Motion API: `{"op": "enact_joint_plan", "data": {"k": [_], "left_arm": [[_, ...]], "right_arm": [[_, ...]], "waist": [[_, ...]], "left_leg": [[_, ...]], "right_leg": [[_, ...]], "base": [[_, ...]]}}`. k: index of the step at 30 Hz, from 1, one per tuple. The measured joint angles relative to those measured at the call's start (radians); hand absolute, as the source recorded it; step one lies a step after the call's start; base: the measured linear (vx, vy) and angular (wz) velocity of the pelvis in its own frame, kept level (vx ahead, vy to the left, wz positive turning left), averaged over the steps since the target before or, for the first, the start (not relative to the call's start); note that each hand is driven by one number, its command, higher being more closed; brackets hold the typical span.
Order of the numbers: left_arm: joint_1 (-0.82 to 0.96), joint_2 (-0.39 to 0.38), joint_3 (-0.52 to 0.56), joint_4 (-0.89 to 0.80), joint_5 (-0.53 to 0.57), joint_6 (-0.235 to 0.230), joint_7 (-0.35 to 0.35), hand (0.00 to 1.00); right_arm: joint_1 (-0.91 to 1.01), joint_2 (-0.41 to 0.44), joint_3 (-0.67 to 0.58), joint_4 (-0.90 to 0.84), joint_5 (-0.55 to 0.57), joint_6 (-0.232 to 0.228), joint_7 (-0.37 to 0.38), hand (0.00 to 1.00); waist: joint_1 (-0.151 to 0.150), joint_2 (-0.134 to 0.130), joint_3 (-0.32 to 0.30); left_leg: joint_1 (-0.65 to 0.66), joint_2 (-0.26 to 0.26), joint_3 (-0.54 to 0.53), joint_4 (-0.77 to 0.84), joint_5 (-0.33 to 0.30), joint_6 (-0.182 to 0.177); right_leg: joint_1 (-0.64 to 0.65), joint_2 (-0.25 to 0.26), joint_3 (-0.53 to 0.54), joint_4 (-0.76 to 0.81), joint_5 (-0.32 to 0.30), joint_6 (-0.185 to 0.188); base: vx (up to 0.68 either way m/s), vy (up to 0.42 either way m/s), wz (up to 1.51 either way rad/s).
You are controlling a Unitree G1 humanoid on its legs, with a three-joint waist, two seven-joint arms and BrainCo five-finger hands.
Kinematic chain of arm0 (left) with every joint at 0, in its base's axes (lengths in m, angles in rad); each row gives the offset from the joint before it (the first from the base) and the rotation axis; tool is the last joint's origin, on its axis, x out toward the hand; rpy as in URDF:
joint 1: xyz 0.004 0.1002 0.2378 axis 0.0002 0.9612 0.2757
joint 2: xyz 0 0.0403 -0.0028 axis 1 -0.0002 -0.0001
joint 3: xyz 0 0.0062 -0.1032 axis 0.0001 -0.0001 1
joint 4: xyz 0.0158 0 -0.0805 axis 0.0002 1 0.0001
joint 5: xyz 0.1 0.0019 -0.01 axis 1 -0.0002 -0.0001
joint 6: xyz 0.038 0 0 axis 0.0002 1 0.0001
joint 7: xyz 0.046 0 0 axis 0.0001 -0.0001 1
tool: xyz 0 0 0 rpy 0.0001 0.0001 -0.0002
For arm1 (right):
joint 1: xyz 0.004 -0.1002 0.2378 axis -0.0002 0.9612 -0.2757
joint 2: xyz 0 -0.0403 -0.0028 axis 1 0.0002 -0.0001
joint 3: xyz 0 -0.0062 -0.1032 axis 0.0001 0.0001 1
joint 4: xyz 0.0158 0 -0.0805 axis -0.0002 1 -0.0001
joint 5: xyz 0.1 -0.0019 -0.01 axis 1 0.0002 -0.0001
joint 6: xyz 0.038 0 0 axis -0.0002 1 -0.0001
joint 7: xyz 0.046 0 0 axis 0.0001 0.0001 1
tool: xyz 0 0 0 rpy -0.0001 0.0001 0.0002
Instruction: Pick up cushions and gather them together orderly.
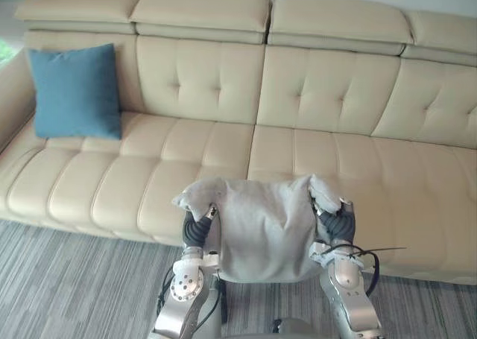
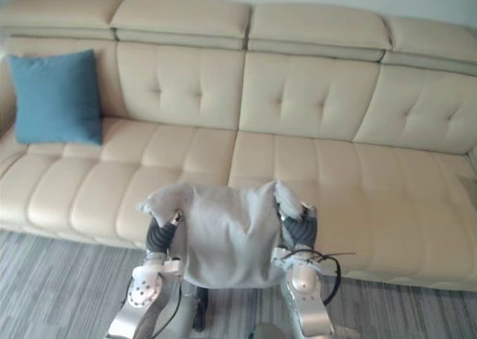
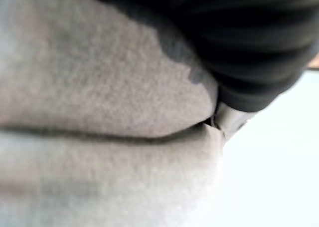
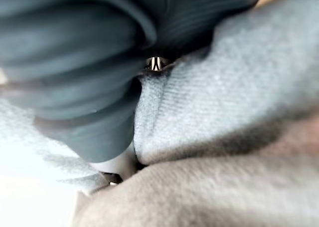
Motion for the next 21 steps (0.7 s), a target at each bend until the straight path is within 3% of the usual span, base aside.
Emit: {"op": "enact_joint_plan", "data": {"k": [1, 3, 6, 8, 9, 10, 11, 12, 13, 16, 21], "left_arm": [[0.001, 0.01, 0.001, 0.0, 0.0, 0.002, -0.002, 1.0], [0.0, 0.013, 0.008, 0.0, 0.0, 0.0, -0.005, 1.0], [-0.015, 0.028, 0.02, 0.0, 0.0, -0.012, -0.006, 1.0], [-0.016, 0.028, 0.019, 0.014, 0.0, -0.011, -0.009, 1.0], [-0.016, 0.032, 0.019, 0.026, 0.0, -0.01, -0.013, 1.0], [-0.018, 0.046, 0.019, 0.029, 0.001, -0.008, -0.017, 1.0], [-0.023, 0.027, 0.016, 0.053, 0.0, -0.003, -0.025, 1.0], [-0.022, 0.018, 0.009, 0.053, 0.001, 0.002, -0.028, 1.0], [-0.022, 0.014, 0.006, 0.053, 0.002, 0.002, -0.03, 1.0], [-0.029, 0.002, 0.007, 0.05, 0.003, 0.001, -0.03, 1.0], [-0.066, -0.026, 0.017, 0.043, 0.001, 0.002, -0.025, 1.0]], "right_arm": [[-0.001, 0.0, 0.0, 0.031, 0.0, 0.01, 0.014, 1.0], [-0.001, -0.001, 0.004, 0.048, 0.0, 0.011, 0.025, 1.0], [-0.029, -0.003, 0.012, 0.059, -0.003, 0.012, 0.036, 1.0], [-0.056, -0.008, 0.011, 0.104, -0.008, 0.012, 0.036, 1.0], [-0.059, -0.007, 0.011, 0.125, -0.009, 0.013, 0.037, 1.0], [-0.057, -0.005, 0.012, 0.132, -0.011, 0.014, 0.037, 1.0], [-0.066, -0.026, 0.01, 0.153, -0.012, 0.014, 0.037, 1.0], [-0.063, -0.038, 0.01, 0.16, -0.011, 0.018, 0.037, 1.0], [-0.058, -0.041, 0.01, 0.158, -0.007, 0.018, 0.037, 1.0], [-0.049, -0.042, 0.009, 0.146, 0.002, 0.018, 0.037, 1.0], [-0.041, -0.04, 0.009, 0.029, 0.003, 0.021, 0.037, 1.0]], "waist": [[-0.004, 0.004, 0.0], [-0.009, 0.007, -0.009], [-0.032, 0.009, -0.015], [-0.046, 0.011, -0.014], [-0.053, -0.001, -0.018], [-0.067, -0.03, -0.016], [-0.077, 0.008, -0.012], [-0.071, 0.032, -0.015], [-0.07, 0.039, -0.015], [-0.069, 0.039, -0.017], [-0.047, 0.043, -0.02]], "left_leg": [[0.077, -0.001, 0.014, -0.037, -0.007, 0.012], [0.117, 0.007, 0.014, -0.061, -0.008, 0.012], [0.157, 0.034, 0.01, -0.122, -0.007, 0.01], [0.173, 0.045, 0.002, -0.124, -0.004, 0.006], [0.18, 0.033, -0.011, -0.118, -0.001, -0.005], [0.195, 0.0, -0.044, -0.119, -0.002, -0.019], [0.208, 0.023, -0.097, -0.12, -0.025, -0.059], [0.208, 0.046, -0.121, -0.122, -0.032, -0.07], [0.206, 0.058, -0.125, -0.123, -0.034, -0.073], [0.205, 0.08, -0.166, -0.15, -0.031, -0.078], [0.207, 0.077, -0.194, -0.184, 0.001, -0.107]], "right_leg": [[-0.013, -0.018, -0.036, 0.098, 0.006, -0.006], [-0.02, -0.017, -0.057, 0.128, -0.005, -0.025], [-0.094, 0.005, -0.083, 0.075, -0.027, -0.068], [-0.114, 0.015, -0.086, -0.053, -0.011, -0.081], [-0.088, 0.018, -0.077, -0.166, 0.071, -0.076], [-0.066, 0.005, -0.054, -0.255, 0.192, -0.069], [-0.033, 0.03, -0.067, -0.268, 0.178, -0.073], [-0.012, 0.05, -0.082, -0.305, 0.189, -0.085], [-0.005, 0.061, -0.092, -0.324, 0.194, -0.09], [0.014, 0.087, -0.122, -0.366, 0.199, -0.101], [0.04, 0.087, -0.153, -0.403, 0.22, -0.103]], "base": [[0.3, 0.147, -0.56], [0.23, 0.046, -0.26], [0.15, -0.052, -0.09], [0.1, -0.145, 0.02], [0.12, -0.205, 0.29], [0.14, -0.263, 0.38], [0.11, -0.216, 0.23], [0.05, -0.173, 0.07], [0.01, -0.137, 0.03], [-0.01, -0.128, 0.2], [0.0, -0.02, 0.2]]}}
